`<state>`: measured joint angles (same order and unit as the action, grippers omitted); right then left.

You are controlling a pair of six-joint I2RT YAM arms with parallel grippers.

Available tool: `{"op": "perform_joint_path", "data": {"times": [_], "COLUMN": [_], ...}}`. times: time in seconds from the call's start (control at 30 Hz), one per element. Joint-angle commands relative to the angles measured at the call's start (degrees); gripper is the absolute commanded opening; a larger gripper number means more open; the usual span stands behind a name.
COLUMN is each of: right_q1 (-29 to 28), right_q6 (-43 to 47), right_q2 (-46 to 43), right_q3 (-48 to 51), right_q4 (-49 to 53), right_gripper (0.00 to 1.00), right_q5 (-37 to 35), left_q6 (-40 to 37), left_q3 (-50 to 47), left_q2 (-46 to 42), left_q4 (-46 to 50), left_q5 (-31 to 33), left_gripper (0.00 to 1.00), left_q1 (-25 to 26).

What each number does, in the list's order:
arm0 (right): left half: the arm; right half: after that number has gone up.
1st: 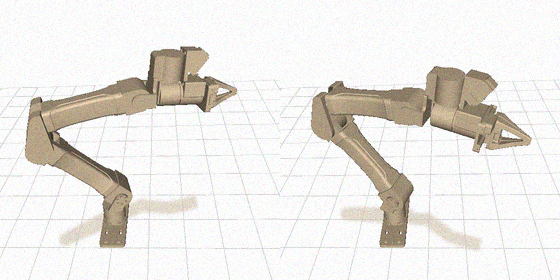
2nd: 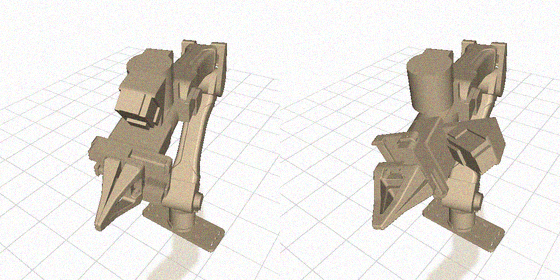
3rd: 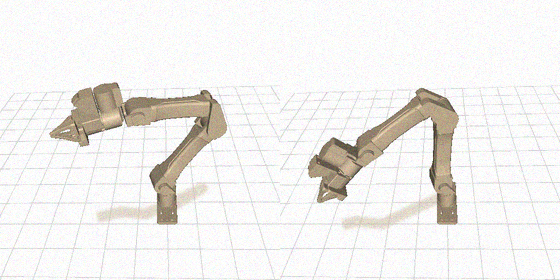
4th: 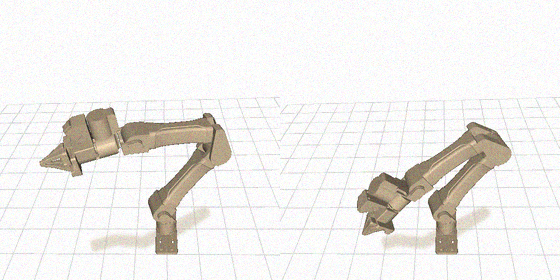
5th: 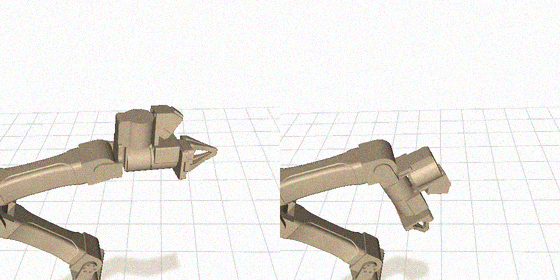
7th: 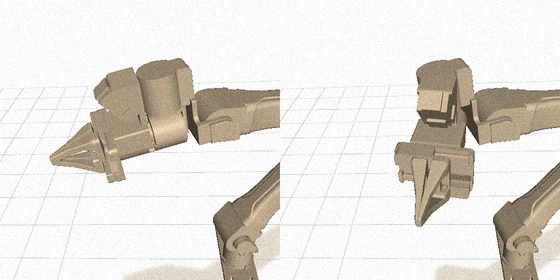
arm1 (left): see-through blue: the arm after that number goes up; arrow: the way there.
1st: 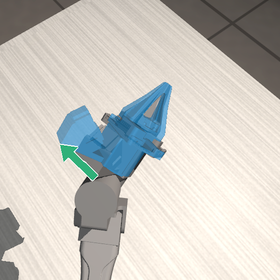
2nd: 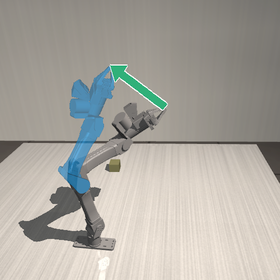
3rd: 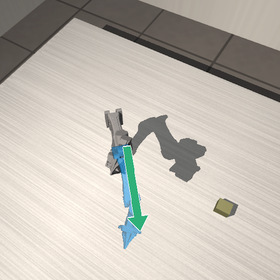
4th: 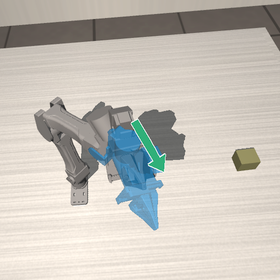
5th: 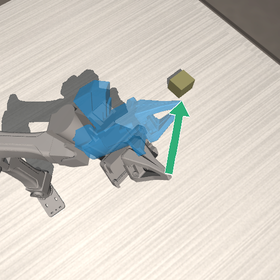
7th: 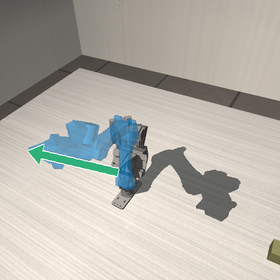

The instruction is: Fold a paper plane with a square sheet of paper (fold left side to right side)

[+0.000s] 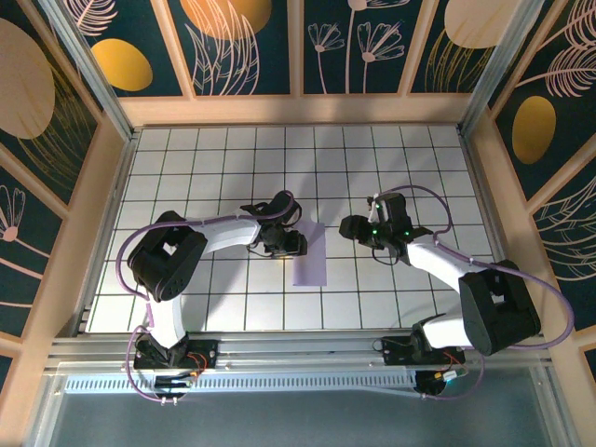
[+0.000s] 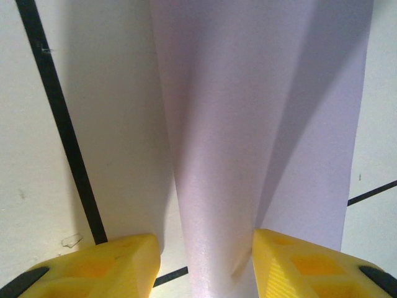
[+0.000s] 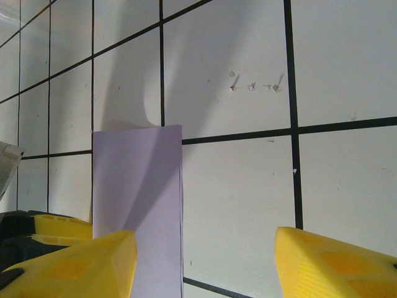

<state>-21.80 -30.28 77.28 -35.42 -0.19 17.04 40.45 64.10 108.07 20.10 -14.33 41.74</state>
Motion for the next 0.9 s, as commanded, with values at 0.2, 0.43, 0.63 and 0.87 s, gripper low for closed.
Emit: {"op": "perform_joint_path", "data": {"times": [0.2,0.43,0.63,0.87], "right_q1": [0.36,0.43,0.37,0.41], "right_q6": [1.02,1.02,1.02,1.02], "right_q2": [-1.26,-1.16,-1.25,-1.34], "right_q3": [1.31,1.32,1.45,1.62], "right_q4": [-1.41,-1.40,-1.42,-1.40], "right_gripper": [0.61,0.61,0.61,0.61], "right_q5": [0.80,0.89,1.41,1.51], "left_q6": [-1.33,-1.39,-1.27,-1.59], "left_q3": [-1.25,-1.06,-1.01,-0.81], "left_q2": [6.80,6.77,6.89,7.15], "left_q4": [-3.14,-2.88,-2.54,-2.08], "left_q5": [1.12,1.36,1.67,2.09], "left_gripper": [0.47,0.47,0.47,0.47], "left_q1": [1.95,1.92,2.03,2.21]}}
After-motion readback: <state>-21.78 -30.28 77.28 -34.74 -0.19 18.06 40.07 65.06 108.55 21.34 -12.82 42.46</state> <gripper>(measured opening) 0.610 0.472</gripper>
